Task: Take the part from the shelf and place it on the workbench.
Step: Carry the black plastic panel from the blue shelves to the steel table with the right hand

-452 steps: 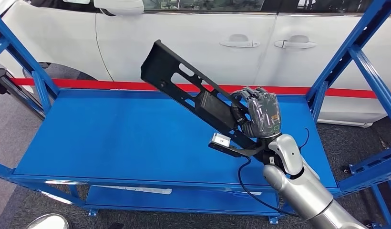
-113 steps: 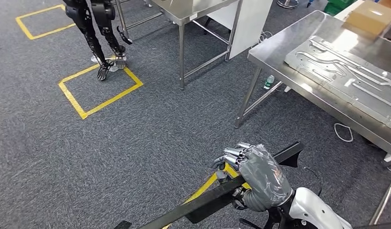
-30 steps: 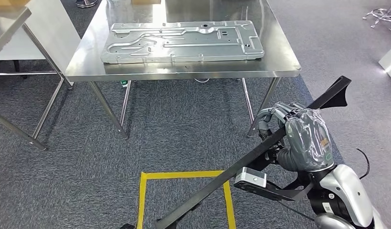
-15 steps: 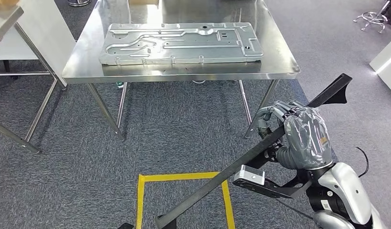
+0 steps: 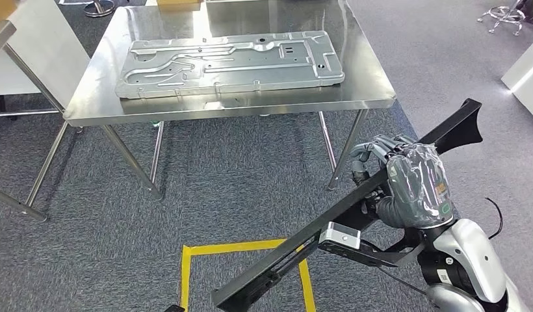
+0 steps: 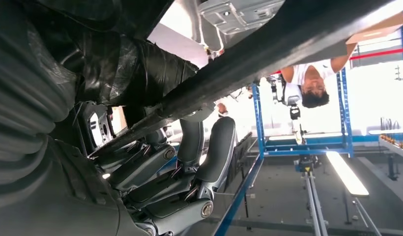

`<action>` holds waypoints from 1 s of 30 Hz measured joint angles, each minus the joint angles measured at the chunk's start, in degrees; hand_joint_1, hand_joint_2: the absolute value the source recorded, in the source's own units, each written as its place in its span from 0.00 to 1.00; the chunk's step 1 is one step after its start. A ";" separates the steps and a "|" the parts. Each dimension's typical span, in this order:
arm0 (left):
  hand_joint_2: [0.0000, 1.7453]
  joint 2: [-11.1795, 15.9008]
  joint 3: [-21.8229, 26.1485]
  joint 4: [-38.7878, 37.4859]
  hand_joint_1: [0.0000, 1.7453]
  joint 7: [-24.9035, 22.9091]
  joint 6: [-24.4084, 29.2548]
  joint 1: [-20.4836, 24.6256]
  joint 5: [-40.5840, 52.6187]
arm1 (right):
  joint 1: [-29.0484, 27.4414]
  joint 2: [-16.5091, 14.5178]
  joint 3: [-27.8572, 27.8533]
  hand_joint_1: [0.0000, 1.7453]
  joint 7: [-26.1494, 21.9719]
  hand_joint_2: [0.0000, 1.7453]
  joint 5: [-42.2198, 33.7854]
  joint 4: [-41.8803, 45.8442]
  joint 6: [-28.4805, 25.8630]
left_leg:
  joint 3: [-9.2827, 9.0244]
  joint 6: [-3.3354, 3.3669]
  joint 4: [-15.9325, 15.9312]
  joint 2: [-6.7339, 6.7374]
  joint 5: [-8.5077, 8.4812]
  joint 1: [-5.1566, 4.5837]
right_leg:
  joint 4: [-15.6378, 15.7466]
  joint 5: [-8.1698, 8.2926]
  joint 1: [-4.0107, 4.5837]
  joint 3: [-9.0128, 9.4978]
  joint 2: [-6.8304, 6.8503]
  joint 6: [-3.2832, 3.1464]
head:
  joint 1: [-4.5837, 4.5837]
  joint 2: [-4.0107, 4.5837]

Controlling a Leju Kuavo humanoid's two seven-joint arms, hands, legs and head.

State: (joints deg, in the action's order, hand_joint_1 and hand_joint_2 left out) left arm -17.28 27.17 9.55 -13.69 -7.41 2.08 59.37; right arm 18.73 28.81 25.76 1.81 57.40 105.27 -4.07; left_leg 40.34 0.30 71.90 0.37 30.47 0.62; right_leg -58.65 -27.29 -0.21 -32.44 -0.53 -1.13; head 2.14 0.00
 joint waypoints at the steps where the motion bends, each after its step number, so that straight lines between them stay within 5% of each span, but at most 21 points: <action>1: 1.00 0.01 0.00 0.00 0.00 0.03 0.02 -0.02 0.02 | 0.01 -0.01 0.00 1.00 0.00 1.00 0.02 -0.03 0.00 | -1.47 0.29 -4.07 -0.08 -2.61 -0.04 | -0.01 -0.39 0.03 0.48 -0.11 0.11 | -0.01 0.00; 3: 1.00 0.04 -0.01 0.00 0.00 0.08 0.05 0.00 0.02 | 0.09 -0.03 0.00 1.00 0.00 1.00 0.04 -0.09 0.02 | -4.17 0.81 -10.50 -0.35 -5.47 -0.30 | -0.16 -1.04 0.20 0.96 -0.30 0.55 | -0.03 -0.01; 8: 1.00 0.05 0.01 0.00 0.00 0.27 0.11 0.01 0.09 | 0.43 -0.07 -0.13 1.00 0.09 1.00 0.04 -0.31 0.06 | -5.90 1.96 -13.42 -0.48 -5.16 -0.47 | -0.84 -2.05 -0.11 0.83 -0.23 2.15 | -0.05 -0.01; 10: 1.00 0.05 0.01 0.00 0.00 0.37 0.13 0.07 0.16 | 0.89 -0.07 -0.39 1.00 0.16 1.00 0.06 -0.60 0.10 | -6.89 2.52 -14.10 -0.40 -4.96 -0.29 | -5.99 -4.15 -0.34 -1.73 0.04 2.65 | -0.08 0.00; 12: 1.00 0.07 0.00 0.00 0.00 0.40 0.13 0.12 0.23 | 1.19 -0.07 -0.54 1.00 0.19 1.00 0.11 -1.17 0.15 | -7.53 2.78 -14.13 -0.36 -4.39 -0.31 | -13.22 -6.25 -0.62 -6.27 0.11 3.10 | -0.09 0.00; 13: 1.00 0.07 0.00 0.00 0.00 0.41 0.14 0.11 0.26 | 1.22 -0.08 -0.56 1.00 0.19 1.00 0.14 -1.53 0.17 | -7.88 2.77 -14.08 -0.36 -4.04 -0.32 | -15.16 -6.09 -0.79 -7.93 0.15 3.28 | -0.09 0.00; 15: 1.00 0.07 0.00 0.00 0.00 0.47 0.15 0.06 0.37 | 1.40 -0.09 -0.67 1.00 0.20 1.00 0.18 -2.21 0.24 | -8.83 2.55 -13.87 -0.39 -3.19 -0.25 | -12.76 -2.47 -1.12 -8.17 0.29 3.51 | -0.09 0.00; 17: 1.00 0.05 0.00 0.00 0.00 0.54 0.16 0.01 0.45 | 1.80 -0.11 -0.87 1.00 0.22 1.00 0.21 -2.74 0.32 | -9.82 2.08 -13.71 -0.44 -2.19 -0.22 | -5.66 2.05 -1.25 -5.61 0.61 3.43 | -0.10 0.00; 18: 1.00 0.05 -0.01 0.00 0.00 0.56 0.16 0.02 0.45 | 2.07 -0.13 -0.96 1.00 0.22 1.00 0.21 -2.97 0.35 | -10.07 1.74 -13.64 -0.47 -1.79 -0.26 | -2.88 2.94 -1.08 -4.38 0.71 3.15 | -0.12 -0.01; 23: 1.00 0.04 -0.03 0.00 0.00 0.57 0.22 0.18 0.45 | 2.70 -0.23 -1.10 1.00 0.29 1.00 0.22 -3.68 0.40 | -10.39 0.21 -13.33 -0.17 -0.52 -0.24 | -0.31 2.04 -0.65 -2.68 0.36 1.29 | -0.09 -0.01; 25: 1.00 0.04 -0.04 0.00 0.00 0.58 0.23 0.21 0.45 | 2.96 -0.26 -1.12 1.00 0.26 1.00 0.25 -3.75 0.38 | -8.38 -0.13 -8.66 -0.14 1.59 -0.15 | 0.19 1.65 -0.76 -1.64 0.36 0.47 | -0.04 -0.01; 27: 1.00 0.05 -0.04 0.00 0.00 0.58 0.23 0.19 0.46 | 3.10 -0.38 -1.13 1.00 0.24 1.00 0.36 -3.92 0.45 | -3.46 -0.26 -0.32 -0.17 4.21 -0.13 | 0.27 1.02 -0.49 -0.86 0.40 -0.08 | 0.01 -0.01; 29: 1.00 0.06 -0.04 0.00 0.00 0.58 0.22 0.05 0.53 | 3.07 -0.50 -1.13 1.00 0.21 1.00 0.60 -4.14 0.64 | 0.23 -0.20 3.81 -0.17 3.65 -0.13 | 0.24 0.27 -0.25 0.05 0.29 -0.23 | 0.02 -0.01; 30: 1.00 0.06 -0.04 0.00 0.00 0.58 0.20 -0.02 0.56 | 3.07 -0.52 -1.13 1.00 0.19 1.00 0.74 -4.22 0.74 | 0.42 -0.04 2.47 -0.17 1.61 -0.14 | 0.23 -0.14 -0.16 0.62 0.21 -0.22 | 0.03 -0.01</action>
State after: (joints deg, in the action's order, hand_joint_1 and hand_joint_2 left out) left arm -17.22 27.12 9.55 -13.11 -7.21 2.06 59.93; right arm 21.80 28.29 24.63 2.00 58.14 101.05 -3.32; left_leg 40.76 0.25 74.37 0.19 32.08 0.48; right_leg -58.43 -27.42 -0.38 -31.82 -0.32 -1.34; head 2.17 -0.01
